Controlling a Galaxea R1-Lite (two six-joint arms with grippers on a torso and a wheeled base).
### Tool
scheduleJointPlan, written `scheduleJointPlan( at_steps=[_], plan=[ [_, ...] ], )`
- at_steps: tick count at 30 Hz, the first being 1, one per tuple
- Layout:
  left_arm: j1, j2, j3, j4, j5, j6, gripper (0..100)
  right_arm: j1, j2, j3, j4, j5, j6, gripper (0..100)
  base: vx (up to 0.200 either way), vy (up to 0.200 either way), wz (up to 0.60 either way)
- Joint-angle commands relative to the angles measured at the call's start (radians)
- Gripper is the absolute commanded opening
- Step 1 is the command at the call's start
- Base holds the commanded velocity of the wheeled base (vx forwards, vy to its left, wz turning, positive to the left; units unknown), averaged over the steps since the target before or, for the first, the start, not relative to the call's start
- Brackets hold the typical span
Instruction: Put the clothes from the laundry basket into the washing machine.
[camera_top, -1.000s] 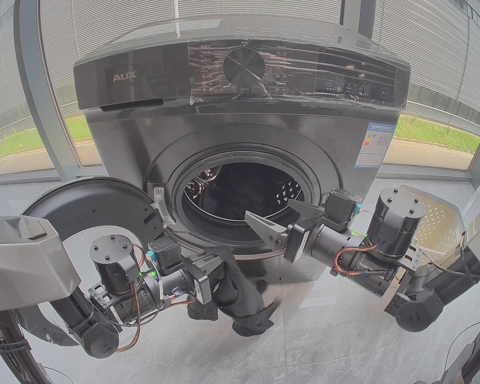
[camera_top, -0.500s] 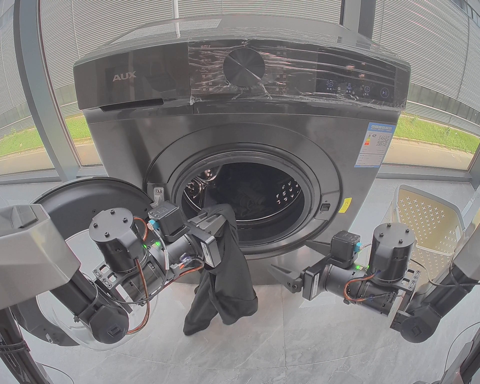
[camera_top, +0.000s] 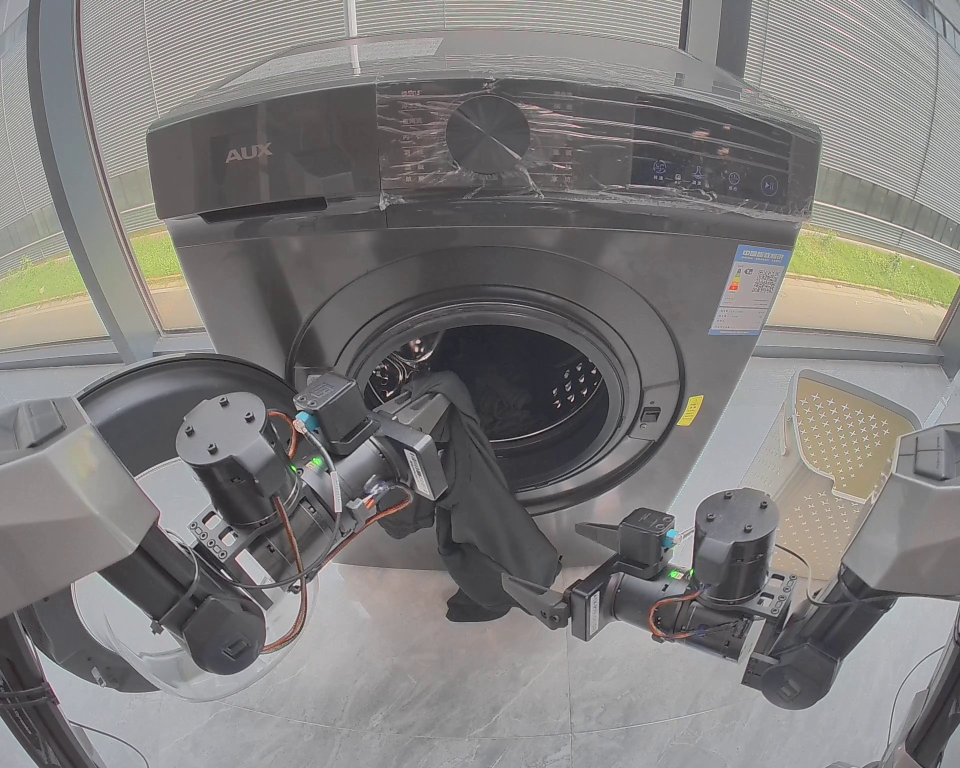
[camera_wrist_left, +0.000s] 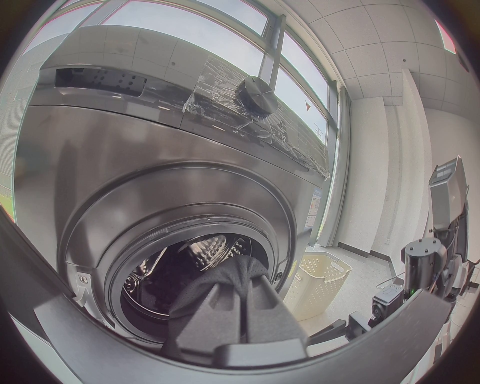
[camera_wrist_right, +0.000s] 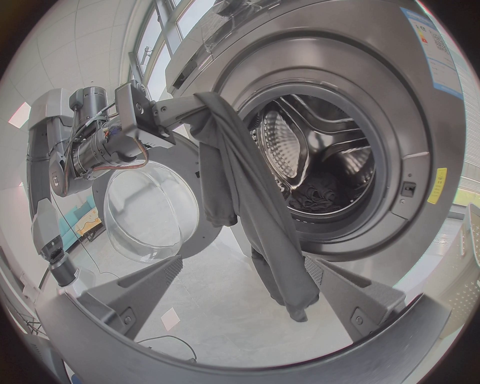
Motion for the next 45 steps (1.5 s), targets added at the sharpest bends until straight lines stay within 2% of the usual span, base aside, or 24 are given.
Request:
scheduleJointPlan(
  at_steps=[1,10,14,17,22,25,30,35,36,40,45],
  plan=[
    [-0.007,0.001,-0.009,0.001,0.001,0.0,0,0.02,0.073,-0.027,-0.032,0.013,0.0,100,0.0,0.0,0.0],
    [-0.008,0.005,-0.019,0.001,0.03,0.0,0,0.024,0.211,-0.136,-0.093,0.02,-0.003,100,0.0,0.0,0.0],
    [-0.019,0.004,-0.025,0.001,0.03,0.0,0,0.037,0.258,-0.174,-0.131,0.074,-0.002,100,0.0,0.0,0.0],
    [-0.027,0.001,-0.023,0.001,0.03,-0.002,0,0.035,0.281,-0.223,-0.118,0.082,-0.002,100,0.0,0.0,0.0],
    [-0.036,-0.002,-0.022,0.001,0.039,0.0,0,0.015,0.356,-0.358,-0.099,0.068,-0.014,100,0.0,0.0,0.0],
    [-0.036,-0.002,-0.014,-0.002,0.042,-0.002,0,-0.023,0.398,-0.429,-0.093,0.014,-0.022,100,0.0,0.0,0.0],
    [-0.033,-0.004,-0.008,-0.003,0.042,-0.003,0,-0.061,0.421,-0.458,-0.095,-0.003,-0.022,100,0.0,0.0,0.0],
    [-0.028,-0.004,0.0,-0.003,0.044,-0.003,0,-0.065,0.419,-0.457,-0.101,-0.004,-0.02,100,0.0,0.0,0.0],
    [-0.027,-0.002,0.003,-0.005,0.044,-0.002,0,-0.061,0.416,-0.453,-0.104,-0.004,-0.02,0,0.0,0.0,0.0],
    [-0.018,0.004,0.007,-0.009,0.044,-0.003,0,-0.055,0.39,-0.43,-0.11,-0.004,-0.019,0,0.0,0.0,0.0],
    [0.024,0.012,0.007,-0.009,0.041,-0.002,0,-0.057,0.284,-0.34,-0.112,-0.004,-0.019,0,0.0,0.0,0.0]
  ],
)
